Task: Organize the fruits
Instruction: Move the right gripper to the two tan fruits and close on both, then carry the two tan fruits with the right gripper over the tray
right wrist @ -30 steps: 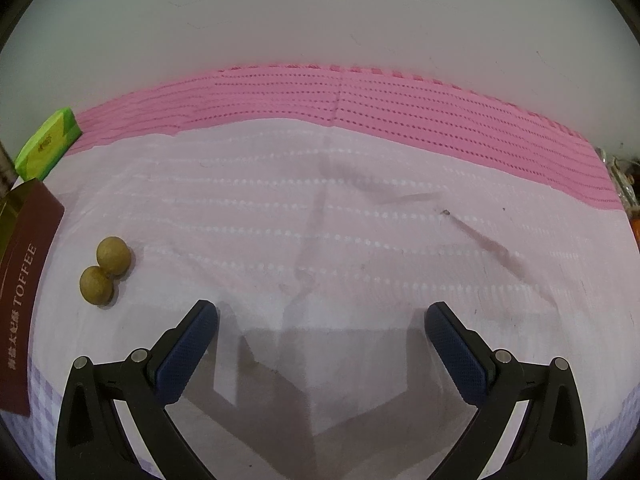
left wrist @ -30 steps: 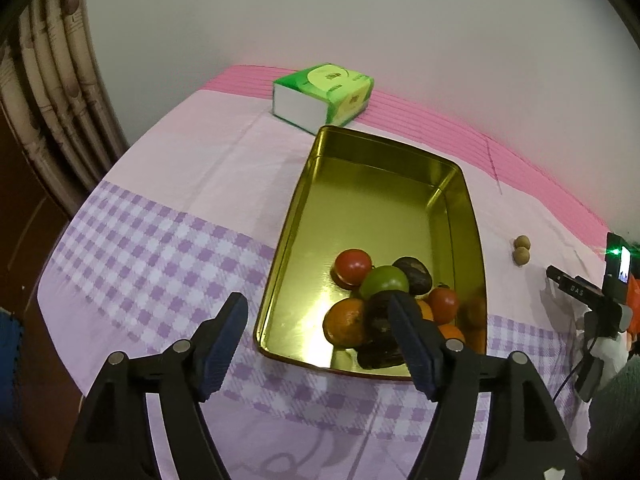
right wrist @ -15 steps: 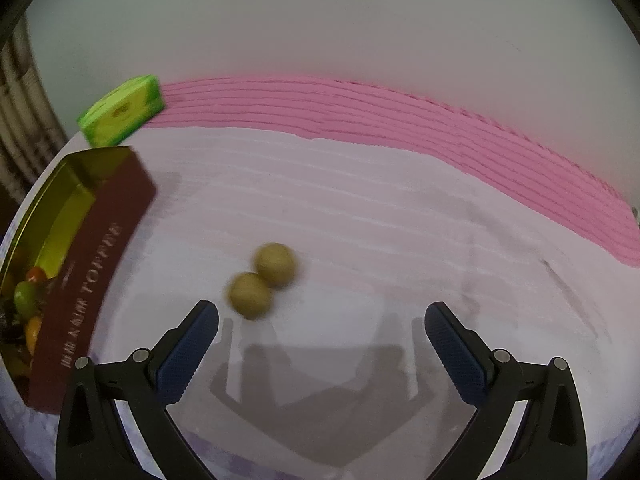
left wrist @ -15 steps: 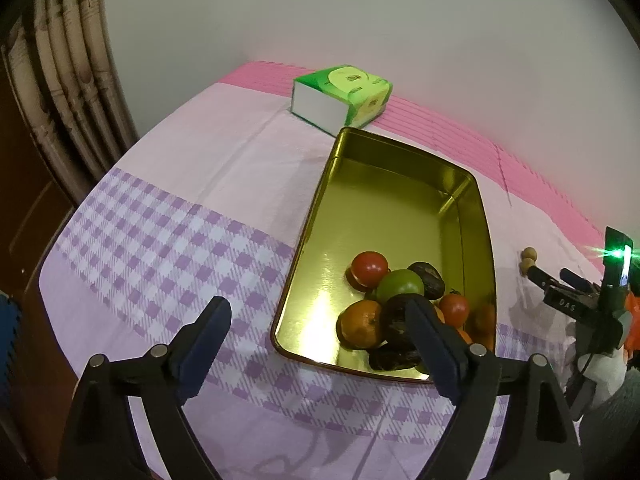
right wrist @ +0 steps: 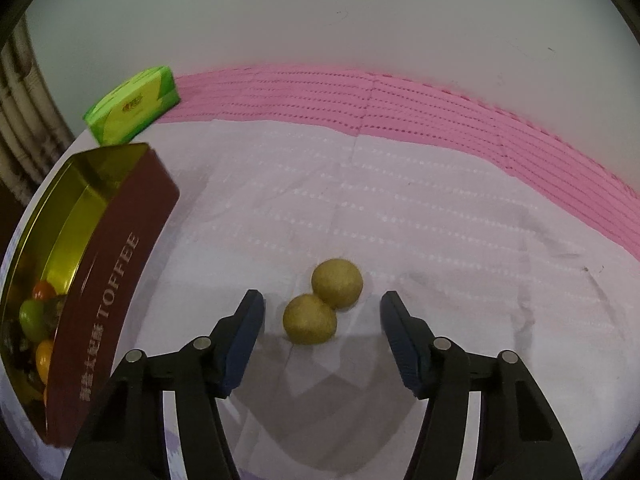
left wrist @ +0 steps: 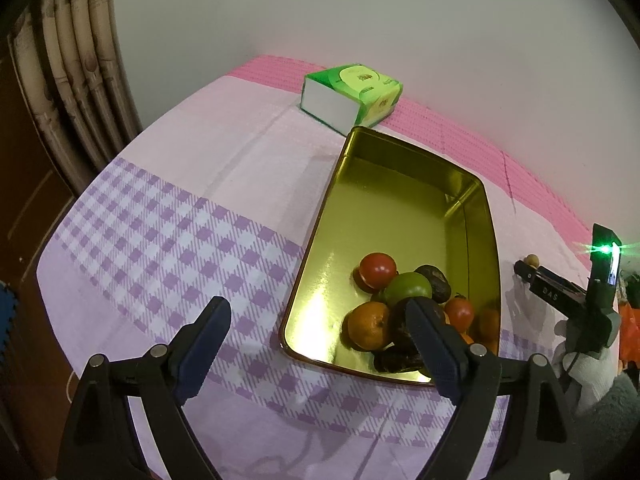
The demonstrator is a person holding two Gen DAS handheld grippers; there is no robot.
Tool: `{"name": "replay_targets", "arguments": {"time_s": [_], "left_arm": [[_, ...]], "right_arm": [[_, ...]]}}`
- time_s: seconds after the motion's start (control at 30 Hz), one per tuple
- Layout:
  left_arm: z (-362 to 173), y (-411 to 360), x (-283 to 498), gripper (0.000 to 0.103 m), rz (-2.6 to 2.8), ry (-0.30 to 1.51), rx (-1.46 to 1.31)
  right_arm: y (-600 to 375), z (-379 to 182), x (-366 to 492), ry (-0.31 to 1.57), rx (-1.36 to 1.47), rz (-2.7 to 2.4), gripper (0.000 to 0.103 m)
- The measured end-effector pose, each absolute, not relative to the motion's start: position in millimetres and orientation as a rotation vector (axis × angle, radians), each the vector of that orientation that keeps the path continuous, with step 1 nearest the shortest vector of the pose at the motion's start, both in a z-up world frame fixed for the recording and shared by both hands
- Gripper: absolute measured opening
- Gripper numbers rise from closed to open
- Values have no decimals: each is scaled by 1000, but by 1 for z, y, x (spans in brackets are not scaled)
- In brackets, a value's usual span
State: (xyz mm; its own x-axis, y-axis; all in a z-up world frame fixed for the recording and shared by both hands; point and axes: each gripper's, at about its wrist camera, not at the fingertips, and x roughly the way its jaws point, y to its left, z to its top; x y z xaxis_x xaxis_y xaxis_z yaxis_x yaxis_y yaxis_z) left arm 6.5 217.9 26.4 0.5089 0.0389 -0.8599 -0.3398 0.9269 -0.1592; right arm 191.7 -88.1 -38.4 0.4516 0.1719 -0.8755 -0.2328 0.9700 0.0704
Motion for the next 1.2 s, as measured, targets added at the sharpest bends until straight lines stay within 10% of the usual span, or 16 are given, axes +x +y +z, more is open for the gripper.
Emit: {"name": "replay_targets", "arguments": {"time_s": [0.27,1.2], "left_arm": [[25,219,7,87,236,1019,-334],[26,222,5,92,268,1026,-344]], "right_arm": [[-77,-37,193,1047,-130,266,41],[-60,15,149,987,-109,474,40]]}}
